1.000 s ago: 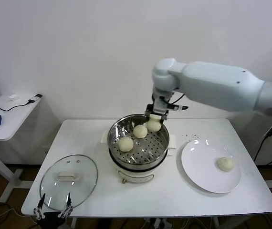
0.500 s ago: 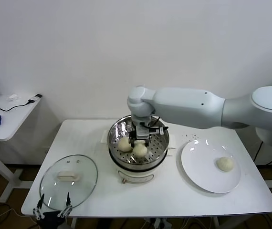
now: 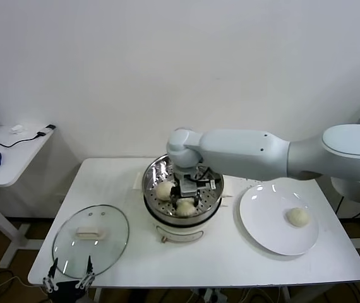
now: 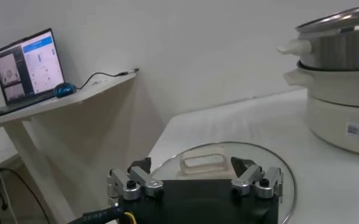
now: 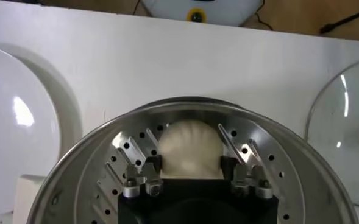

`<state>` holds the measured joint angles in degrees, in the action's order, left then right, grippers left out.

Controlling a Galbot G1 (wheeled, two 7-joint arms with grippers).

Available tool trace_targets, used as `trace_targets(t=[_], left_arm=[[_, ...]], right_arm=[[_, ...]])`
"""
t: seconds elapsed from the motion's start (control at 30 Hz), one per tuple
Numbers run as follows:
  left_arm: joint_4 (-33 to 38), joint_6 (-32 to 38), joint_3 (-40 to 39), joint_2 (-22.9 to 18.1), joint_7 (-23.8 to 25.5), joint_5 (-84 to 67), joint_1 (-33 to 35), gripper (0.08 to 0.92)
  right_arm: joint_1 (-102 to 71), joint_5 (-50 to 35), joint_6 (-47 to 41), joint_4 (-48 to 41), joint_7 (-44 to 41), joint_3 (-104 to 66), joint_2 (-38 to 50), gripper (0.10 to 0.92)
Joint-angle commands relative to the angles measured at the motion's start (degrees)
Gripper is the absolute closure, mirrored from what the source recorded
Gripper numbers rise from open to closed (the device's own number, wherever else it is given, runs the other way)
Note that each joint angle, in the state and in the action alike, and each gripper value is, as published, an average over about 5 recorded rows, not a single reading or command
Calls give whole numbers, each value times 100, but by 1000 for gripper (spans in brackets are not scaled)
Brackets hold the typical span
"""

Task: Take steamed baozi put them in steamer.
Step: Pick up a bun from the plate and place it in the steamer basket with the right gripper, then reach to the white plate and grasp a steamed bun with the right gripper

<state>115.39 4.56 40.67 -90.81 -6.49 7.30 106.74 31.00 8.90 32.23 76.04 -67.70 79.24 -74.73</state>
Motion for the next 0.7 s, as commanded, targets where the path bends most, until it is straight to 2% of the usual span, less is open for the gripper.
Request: trace_targets(t=[0.03, 0.17, 0.27, 0.37, 0.47, 0.6, 0.7], left_arm=[[-23, 7, -13, 3, -10, -7, -2, 177], [-39, 19, -24, 8, -8, -6, -4, 177], [-55, 33, -40, 28, 0, -20, -10, 177], [-65, 44, -71, 55, 2, -27, -21, 177], [-44, 48, -95, 77, 5, -33, -24, 177], [-11, 44, -112, 116, 9, -37, -26, 177], [-6, 45, -122, 151, 10, -43, -33, 177]], right_arm=[[7, -1, 79, -13, -75, -45, -4, 266], [143, -71, 110, -56, -93, -135, 104, 209], [332, -208, 58, -135, -20, -198, 275, 203], [656, -571, -374, -262, 178, -164, 594, 203], [1192, -1345, -1346, -334, 597, 205, 1076, 203], [1959, -2980, -3023, -191, 1461, 1192, 1835, 203], [2064, -3637, -4148, -100, 1407, 1318, 2463, 203]])
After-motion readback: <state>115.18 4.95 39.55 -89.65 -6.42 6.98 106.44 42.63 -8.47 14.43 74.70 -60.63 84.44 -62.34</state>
